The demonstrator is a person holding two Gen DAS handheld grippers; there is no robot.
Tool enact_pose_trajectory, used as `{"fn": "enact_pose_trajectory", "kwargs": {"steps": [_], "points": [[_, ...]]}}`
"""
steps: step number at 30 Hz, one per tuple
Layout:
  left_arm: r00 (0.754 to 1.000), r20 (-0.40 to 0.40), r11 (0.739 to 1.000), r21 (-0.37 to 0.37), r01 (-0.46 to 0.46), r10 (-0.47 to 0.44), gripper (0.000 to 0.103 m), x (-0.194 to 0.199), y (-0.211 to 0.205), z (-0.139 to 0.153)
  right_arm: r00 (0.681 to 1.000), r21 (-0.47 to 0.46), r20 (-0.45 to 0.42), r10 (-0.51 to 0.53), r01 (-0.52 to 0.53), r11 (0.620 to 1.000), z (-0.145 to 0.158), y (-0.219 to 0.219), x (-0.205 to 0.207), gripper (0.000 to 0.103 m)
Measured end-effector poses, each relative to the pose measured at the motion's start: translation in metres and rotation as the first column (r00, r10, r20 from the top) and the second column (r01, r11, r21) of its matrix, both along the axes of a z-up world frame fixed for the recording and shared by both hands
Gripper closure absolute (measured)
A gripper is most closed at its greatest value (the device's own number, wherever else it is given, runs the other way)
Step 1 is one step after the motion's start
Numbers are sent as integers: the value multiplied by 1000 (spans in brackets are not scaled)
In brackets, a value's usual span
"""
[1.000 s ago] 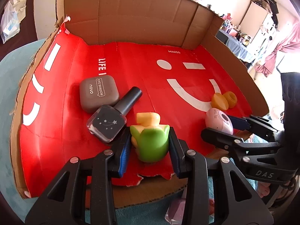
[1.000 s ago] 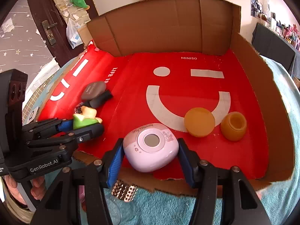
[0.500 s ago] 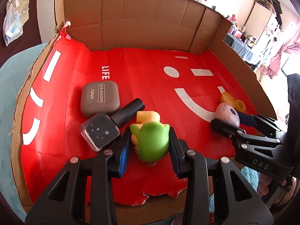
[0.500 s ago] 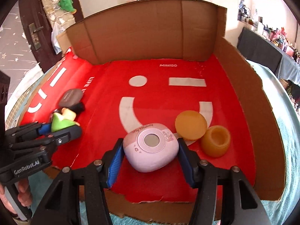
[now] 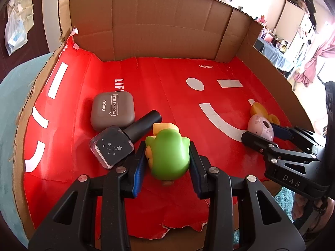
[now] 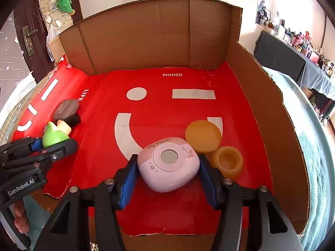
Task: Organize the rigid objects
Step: 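Open the left tool releasing the green toy while the right tool releases the compact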
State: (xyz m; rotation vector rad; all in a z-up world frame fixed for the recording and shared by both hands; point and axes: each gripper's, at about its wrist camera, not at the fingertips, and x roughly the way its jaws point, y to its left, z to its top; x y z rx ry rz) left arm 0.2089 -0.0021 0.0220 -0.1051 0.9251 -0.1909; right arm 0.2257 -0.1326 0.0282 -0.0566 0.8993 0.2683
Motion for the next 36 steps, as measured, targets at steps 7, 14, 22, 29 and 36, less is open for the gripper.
{"fn": "enact_pose_trajectory", "kwargs": {"steps": [7,14,22,29,36], "points": [[1000,-1,1000,-4,-1,1,68,1,0,-1,1000,-3,-2,1,-1,1000,-1,0,1,44],[1000,-5,1000,-12,0,0,68,1,2,0,1000,9,-9,-1,1,1000,0,-2,3,44],[1000,-12,1000,-18,-4,4,63,1,3,2,1000,17,-14,-1,2,1000,0,-2,4,43],[1000,19,1000,14,10,-10,41,-8,-4,8,1000,33,-20,0,1,999,2,-3,0,42],[998,69,998,69,-6,1,21,-21,-6,20,1000,45,8,15,-15,999,10,-5,-15,36]]}}
